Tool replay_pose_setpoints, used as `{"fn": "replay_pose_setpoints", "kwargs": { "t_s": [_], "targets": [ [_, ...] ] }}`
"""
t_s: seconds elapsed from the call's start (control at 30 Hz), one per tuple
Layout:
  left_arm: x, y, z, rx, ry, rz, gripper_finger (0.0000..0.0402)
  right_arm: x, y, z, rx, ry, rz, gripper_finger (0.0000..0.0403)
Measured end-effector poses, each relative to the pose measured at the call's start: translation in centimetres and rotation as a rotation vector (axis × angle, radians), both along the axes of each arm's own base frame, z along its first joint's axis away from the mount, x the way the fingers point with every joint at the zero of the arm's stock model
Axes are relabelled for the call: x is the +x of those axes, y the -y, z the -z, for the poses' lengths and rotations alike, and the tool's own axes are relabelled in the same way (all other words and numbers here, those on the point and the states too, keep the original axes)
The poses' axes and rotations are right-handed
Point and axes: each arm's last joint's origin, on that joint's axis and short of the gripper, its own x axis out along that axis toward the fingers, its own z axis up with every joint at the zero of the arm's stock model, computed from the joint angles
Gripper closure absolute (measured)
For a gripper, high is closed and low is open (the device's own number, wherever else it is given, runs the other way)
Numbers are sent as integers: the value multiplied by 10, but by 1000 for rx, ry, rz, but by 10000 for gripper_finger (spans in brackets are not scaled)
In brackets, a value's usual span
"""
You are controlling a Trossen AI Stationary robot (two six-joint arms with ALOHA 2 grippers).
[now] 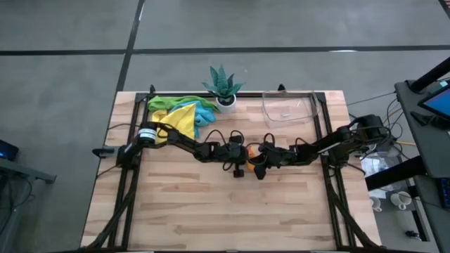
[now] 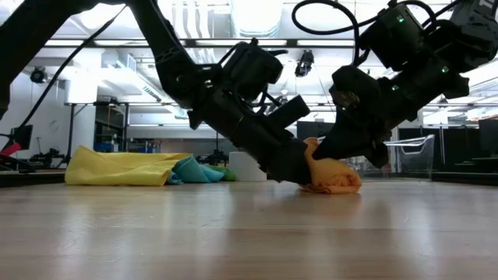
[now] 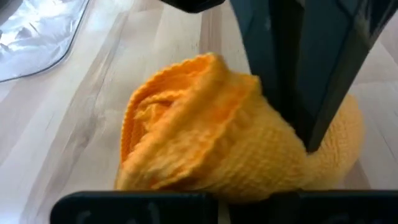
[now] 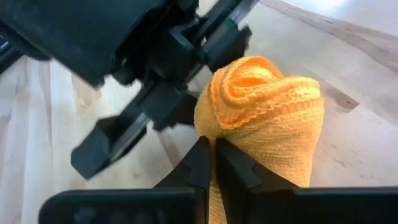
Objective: Roll microfiber towels into tight, uniform cylinder then place into a basket
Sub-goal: Roll the orange microfiber cloth
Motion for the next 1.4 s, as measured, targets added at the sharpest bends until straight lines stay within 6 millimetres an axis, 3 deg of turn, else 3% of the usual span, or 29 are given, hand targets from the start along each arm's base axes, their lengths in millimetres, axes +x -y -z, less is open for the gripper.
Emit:
{"fn": "replay_pose_setpoints", "kwargs": {
  "t_s": [0.5, 0.67, 0.77, 0.93, 1.17, 1.4],
  "targets": [
    [-25, -4, -48, 118, -152, -101, 401, -1, 1, 2, -12, -19, 11, 390],
    [-36, -3, -71, 121, -119, -108, 401, 0, 6, 1, -16, -17, 29, 390],
    [-41, 1, -81, 94, -28, -10, 401, 0, 9, 1, -16, -17, 45, 390],
    [-45, 10, -72, 34, 166, 235, 401, 0, 14, 1, -18, -17, 67, 390],
    [-29, 0, -32, -7, 191, 186, 401, 1, 15, 1, -19, -16, 74, 390],
    [-4, -8, -24, -6, 208, 169, 401, 0, 16, 2, -18, -24, 77, 390]
  ]
}}
